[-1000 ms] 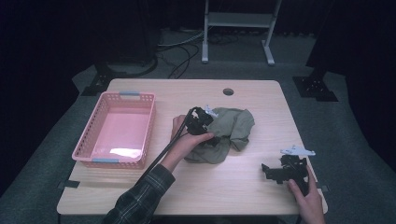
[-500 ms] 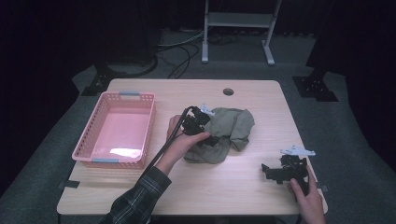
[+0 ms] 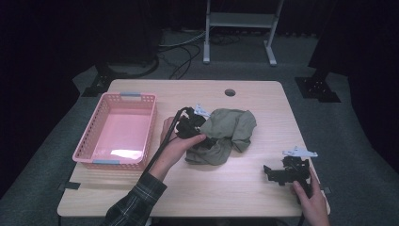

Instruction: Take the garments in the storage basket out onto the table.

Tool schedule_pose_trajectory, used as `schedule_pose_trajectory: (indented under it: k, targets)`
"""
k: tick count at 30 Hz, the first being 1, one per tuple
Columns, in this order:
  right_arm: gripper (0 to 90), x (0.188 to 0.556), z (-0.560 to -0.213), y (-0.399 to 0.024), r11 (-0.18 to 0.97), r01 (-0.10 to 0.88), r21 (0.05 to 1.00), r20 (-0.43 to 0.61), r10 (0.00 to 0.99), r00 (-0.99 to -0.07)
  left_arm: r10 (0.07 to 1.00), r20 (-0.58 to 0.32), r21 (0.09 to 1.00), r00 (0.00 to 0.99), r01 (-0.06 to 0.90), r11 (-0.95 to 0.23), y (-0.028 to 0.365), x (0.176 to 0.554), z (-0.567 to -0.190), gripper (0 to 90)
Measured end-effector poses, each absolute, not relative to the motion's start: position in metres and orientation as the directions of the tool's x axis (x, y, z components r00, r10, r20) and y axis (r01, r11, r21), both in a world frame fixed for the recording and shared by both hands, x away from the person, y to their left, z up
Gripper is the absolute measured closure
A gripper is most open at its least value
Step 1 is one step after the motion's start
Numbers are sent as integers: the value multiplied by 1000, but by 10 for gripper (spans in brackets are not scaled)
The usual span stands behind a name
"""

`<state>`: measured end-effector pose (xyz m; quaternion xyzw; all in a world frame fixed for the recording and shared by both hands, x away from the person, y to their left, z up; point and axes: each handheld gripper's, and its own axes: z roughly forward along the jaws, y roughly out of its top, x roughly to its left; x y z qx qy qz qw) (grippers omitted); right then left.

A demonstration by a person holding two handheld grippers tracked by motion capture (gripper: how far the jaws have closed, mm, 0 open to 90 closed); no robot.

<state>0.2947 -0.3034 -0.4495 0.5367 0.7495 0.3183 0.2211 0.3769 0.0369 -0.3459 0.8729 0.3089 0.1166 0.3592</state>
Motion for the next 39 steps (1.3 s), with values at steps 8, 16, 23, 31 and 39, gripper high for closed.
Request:
schedule_pose_trajectory:
  k: [8, 16, 23, 31, 39]
  targets:
    - [0, 295, -450, -303, 221, 664, 715, 10, 945, -326, 640, -11, 698, 769, 464, -546, 51, 362, -344, 95]
    - [0, 295, -450, -303, 222, 664, 714, 10, 945, -326, 648, -13, 705, 761, 467, -534, 63, 348, -344, 95]
    - [0, 295, -449, -303, 221, 664, 714, 11, 945, -326, 648, -25, 703, 762, 474, -530, 70, 336, -348, 95]
    - [0, 295, -450, -303, 221, 664, 714, 11, 945, -326, 646, -52, 688, 761, 497, -530, 78, 324, -360, 95]
    - [0, 295, -449, -303, 222, 665, 714, 10, 945, -326, 654, -74, 672, 753, 522, -525, 88, 313, -372, 95]
